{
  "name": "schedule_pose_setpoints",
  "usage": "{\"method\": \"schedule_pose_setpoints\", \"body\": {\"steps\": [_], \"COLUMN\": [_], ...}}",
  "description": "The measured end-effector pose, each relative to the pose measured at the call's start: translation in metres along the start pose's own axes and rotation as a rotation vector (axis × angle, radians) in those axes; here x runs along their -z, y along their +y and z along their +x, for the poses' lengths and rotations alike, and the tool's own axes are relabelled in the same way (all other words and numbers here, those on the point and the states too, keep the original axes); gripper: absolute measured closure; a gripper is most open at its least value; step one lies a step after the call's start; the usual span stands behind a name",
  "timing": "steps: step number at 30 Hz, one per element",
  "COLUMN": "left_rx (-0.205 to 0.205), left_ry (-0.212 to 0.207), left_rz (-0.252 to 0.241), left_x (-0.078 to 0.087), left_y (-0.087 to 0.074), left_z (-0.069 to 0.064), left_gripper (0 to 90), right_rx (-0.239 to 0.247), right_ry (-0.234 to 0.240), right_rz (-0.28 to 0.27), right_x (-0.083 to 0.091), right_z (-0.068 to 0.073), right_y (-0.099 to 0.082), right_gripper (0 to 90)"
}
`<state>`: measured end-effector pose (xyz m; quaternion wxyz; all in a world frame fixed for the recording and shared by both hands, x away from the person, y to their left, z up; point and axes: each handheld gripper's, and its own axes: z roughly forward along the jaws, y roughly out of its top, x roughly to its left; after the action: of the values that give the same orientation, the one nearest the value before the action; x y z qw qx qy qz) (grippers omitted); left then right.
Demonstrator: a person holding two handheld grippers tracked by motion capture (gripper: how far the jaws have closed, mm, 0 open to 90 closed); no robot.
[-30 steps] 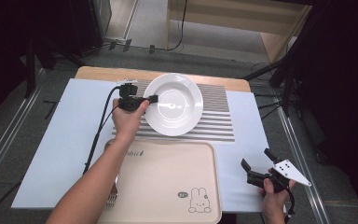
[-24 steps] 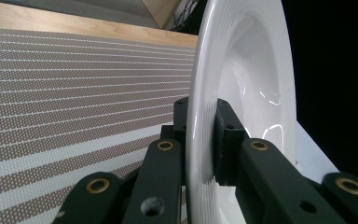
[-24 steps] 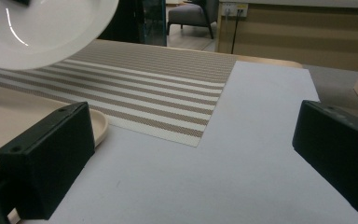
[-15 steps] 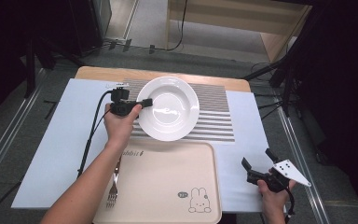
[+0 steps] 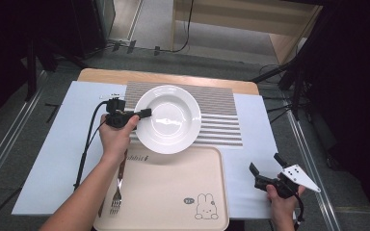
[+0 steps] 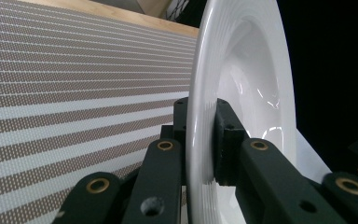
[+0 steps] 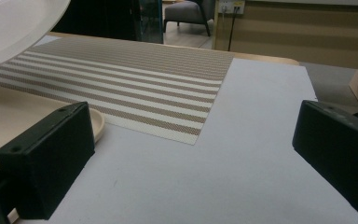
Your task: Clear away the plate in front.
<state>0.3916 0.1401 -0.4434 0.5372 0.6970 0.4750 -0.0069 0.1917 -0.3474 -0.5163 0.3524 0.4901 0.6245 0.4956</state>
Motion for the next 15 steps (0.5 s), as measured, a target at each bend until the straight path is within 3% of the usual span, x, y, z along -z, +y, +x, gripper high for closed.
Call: {"method": "schedule_pose_setpoints", "body": {"steps": [15], "left_rx": [0.007], "left_ry": [-0.024], "left_rz": [0.018], "left_x": [0.016], "left_y": [-0.019], "left_z": [-0.003], "left_gripper": [81.3], "right_rx": [0.007], "right_ry": [-0.002], "right_rz": [0.001], "right_x": [0.000], "right_z": [0.000], "right_y": [0.000], "right_gripper": [0.0]}}
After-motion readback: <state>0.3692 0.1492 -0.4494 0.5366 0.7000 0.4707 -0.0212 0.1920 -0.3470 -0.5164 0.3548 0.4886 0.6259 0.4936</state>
